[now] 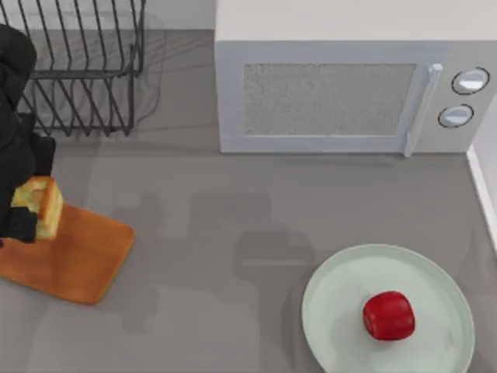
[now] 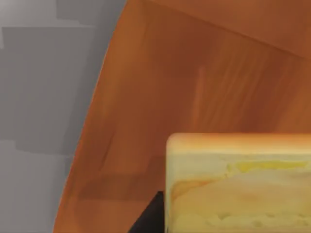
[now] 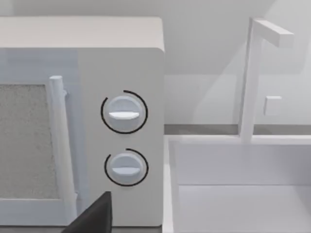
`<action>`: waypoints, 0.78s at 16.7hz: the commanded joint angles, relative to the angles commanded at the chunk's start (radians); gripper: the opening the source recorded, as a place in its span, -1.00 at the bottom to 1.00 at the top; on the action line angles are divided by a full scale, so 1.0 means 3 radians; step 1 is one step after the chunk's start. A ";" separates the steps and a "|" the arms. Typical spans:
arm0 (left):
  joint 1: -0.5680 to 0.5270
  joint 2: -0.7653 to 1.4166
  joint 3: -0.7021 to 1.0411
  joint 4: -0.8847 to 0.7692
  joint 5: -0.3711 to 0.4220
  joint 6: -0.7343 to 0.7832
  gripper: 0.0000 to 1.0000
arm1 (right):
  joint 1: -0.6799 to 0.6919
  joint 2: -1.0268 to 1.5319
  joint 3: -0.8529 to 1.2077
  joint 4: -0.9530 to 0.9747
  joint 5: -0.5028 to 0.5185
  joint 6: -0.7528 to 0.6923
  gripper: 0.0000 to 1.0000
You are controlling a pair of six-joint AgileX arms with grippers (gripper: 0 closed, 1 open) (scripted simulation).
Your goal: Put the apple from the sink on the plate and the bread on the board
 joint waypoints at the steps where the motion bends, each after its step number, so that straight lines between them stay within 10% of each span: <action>1: -0.0001 0.0015 -0.0027 0.0040 -0.0001 0.0000 -1.00 | 0.0000 0.0000 0.0000 0.0000 0.0000 0.0000 1.00; 13: -0.0008 0.0146 -0.0267 0.0421 -0.0003 -0.0004 -1.00 | 0.0000 0.0000 0.0000 0.0000 0.0000 0.0000 1.00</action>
